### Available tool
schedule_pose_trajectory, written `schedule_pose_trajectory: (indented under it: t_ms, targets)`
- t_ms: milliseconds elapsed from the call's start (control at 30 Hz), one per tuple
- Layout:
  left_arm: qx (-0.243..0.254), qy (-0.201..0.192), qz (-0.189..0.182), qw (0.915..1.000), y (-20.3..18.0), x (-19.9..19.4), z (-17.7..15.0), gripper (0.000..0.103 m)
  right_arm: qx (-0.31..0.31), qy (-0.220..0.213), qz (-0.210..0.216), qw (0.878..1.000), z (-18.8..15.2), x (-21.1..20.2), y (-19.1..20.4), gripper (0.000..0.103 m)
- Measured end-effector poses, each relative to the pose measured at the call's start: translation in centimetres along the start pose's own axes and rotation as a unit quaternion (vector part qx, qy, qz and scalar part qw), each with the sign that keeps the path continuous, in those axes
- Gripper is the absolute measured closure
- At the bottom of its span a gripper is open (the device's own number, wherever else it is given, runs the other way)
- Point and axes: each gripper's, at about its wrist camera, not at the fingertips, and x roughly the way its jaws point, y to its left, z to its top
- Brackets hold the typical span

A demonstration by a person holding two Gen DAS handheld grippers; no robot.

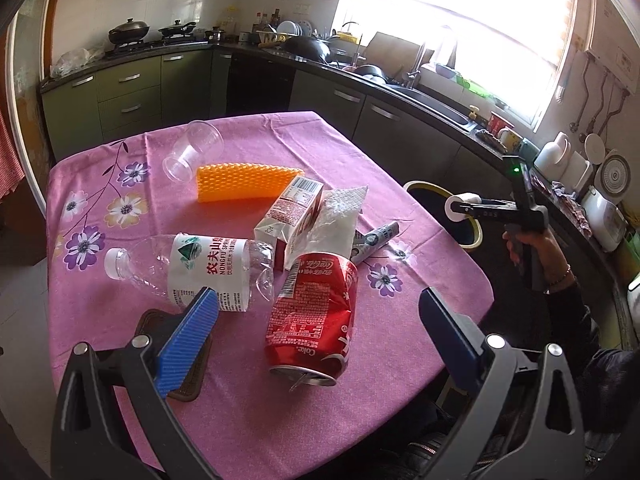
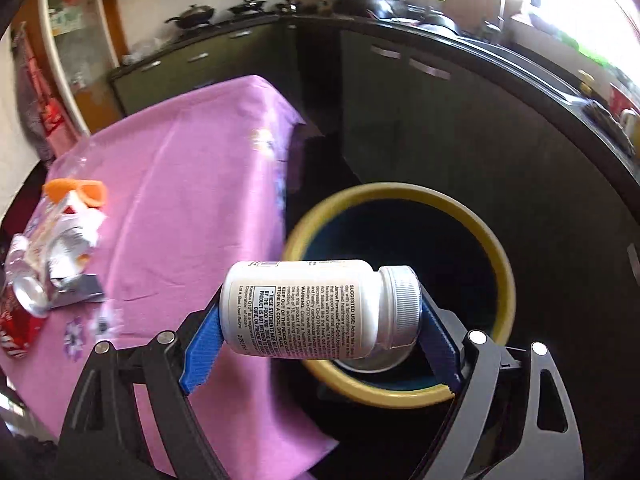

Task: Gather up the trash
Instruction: 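Drop the pill bottle into the bin by opening the right gripper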

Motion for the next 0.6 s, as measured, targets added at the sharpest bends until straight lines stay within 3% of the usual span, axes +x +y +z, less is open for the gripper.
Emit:
schedule_pose_trajectory:
  t_ms: [133, 300, 600]
  targets:
    - [0.004, 0.007, -0.002, 1.0000, -0.4, 0.5, 0.2, 0.007, 0.019, 0.024, -0.034, 0.999, 0.1, 2.9, -2.7, 0.018]
    - [0.011, 0.022, -0.008, 0.9997, -0.9, 1.5, 0.2, 0.007, 0.031, 0.016, -0.076, 0.997, 0.6, 4.1, -4.3, 0.014]
    - [0.018, 0.051, -0.026, 0.9982, -1.4, 3.2, -0.2, 0.007, 0.031, -0.039, -0.044, 0.998, -1.2, -1.0, -1.5, 0.011]
